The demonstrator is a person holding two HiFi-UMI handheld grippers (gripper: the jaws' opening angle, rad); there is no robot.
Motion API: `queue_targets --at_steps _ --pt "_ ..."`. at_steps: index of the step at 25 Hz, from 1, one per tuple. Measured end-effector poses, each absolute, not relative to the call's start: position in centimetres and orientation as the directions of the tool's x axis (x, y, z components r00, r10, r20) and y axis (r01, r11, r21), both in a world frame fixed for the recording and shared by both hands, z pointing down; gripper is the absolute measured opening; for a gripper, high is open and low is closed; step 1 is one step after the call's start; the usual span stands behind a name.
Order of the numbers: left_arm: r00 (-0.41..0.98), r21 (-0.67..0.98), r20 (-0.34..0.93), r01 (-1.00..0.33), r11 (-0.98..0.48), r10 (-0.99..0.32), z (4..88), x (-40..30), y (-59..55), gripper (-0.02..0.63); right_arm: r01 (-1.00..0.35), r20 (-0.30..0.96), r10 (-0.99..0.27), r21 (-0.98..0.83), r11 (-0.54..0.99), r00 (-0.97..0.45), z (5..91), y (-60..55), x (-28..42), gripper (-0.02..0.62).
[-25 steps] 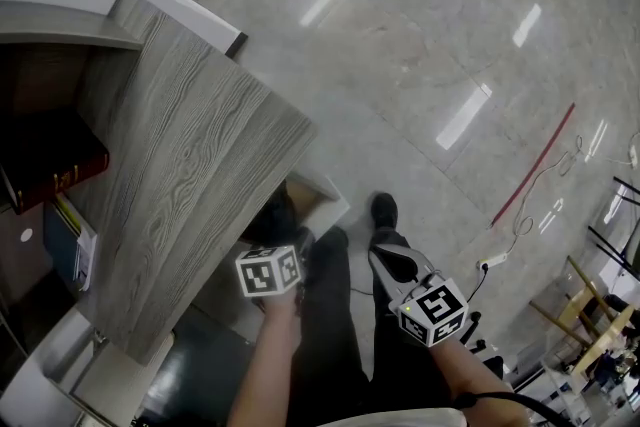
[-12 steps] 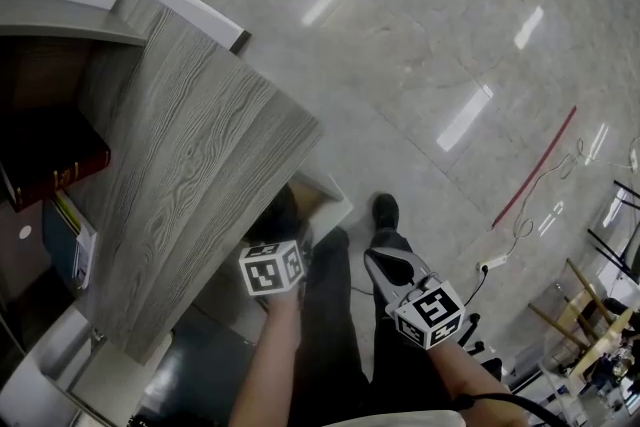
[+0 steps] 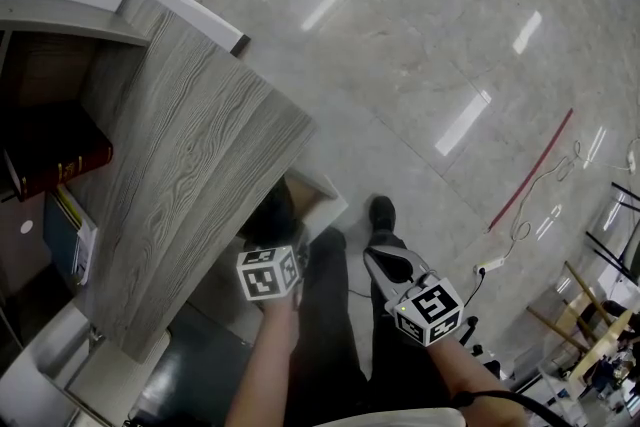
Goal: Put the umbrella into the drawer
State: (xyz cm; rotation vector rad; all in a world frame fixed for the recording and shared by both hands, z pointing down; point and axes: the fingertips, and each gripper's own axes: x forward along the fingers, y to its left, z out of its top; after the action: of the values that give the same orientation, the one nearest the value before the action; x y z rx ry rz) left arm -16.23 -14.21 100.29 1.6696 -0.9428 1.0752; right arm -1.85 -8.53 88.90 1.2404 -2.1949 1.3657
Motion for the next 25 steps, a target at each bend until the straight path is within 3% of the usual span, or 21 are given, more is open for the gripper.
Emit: queue_targets --at_steps 5,10,25 --pt "0.323 0.268 0.931 -0.921 -0.283 -0.169 98.2 -16.5 -13.9 0.308 -0.778 0.607 -0.517 -0.588 0.218 -0.604 87.1 -8.4 -1.2 0.006" --pt "0.327 0.258 0.918 -0.922 -0.287 -0.225 94.9 -16.8 -13.7 0.262 -0.782 0.611 -0.508 -0.572 0.248 -0.608 84.5 -8.3 -0.6 0.006" --pt "0.353 0.242 0.857 -0.919 -0.311 -0.376 78.0 -16.2 -11.3 0.221 -0.767 0.607 -0.469 -0.510 0.389 -0.641 70.1 -7.1 1.6 0.006"
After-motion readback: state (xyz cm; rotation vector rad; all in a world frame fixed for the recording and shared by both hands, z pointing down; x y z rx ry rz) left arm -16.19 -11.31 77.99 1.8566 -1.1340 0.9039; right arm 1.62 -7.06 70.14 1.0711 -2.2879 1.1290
